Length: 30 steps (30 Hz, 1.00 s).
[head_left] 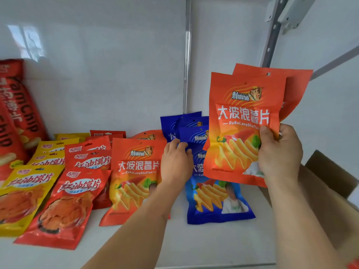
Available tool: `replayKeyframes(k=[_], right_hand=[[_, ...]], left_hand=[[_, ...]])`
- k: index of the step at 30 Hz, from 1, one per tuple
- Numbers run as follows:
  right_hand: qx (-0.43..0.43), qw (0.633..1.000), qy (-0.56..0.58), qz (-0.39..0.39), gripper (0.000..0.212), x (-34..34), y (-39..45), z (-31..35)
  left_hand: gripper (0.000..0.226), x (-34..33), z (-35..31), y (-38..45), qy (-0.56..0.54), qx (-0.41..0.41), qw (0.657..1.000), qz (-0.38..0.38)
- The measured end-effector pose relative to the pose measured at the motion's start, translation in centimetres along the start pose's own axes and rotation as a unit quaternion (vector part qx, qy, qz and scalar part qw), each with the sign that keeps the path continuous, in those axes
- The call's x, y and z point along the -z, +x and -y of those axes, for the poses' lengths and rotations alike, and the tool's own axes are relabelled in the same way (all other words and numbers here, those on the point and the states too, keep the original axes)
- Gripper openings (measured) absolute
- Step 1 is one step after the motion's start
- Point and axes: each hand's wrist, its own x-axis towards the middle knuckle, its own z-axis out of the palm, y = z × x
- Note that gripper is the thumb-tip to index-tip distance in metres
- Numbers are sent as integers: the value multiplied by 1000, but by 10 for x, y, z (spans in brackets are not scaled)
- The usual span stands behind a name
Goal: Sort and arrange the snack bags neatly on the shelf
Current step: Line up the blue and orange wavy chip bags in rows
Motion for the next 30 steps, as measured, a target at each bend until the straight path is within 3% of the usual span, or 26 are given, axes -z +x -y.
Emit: replayKeyframes(k=[10, 16, 24, 30], right_hand=[[-77, 989, 84, 98, 14, -11, -72, 6], [-98, 964, 107, 223, 12, -36, -124, 10], [-99, 951, 92, 279, 10, -63, -179, 13], [-118, 944, -17, 308, 23, -95, -202, 12]], left_hand=[[29, 87, 46, -42, 7, 46, 995, -85], [32, 135, 73, -84, 17, 101, 988, -119], [28, 163, 105, -132, 10, 158, 977, -139], [28, 175, 115, -138, -43, 176, 974, -136]])
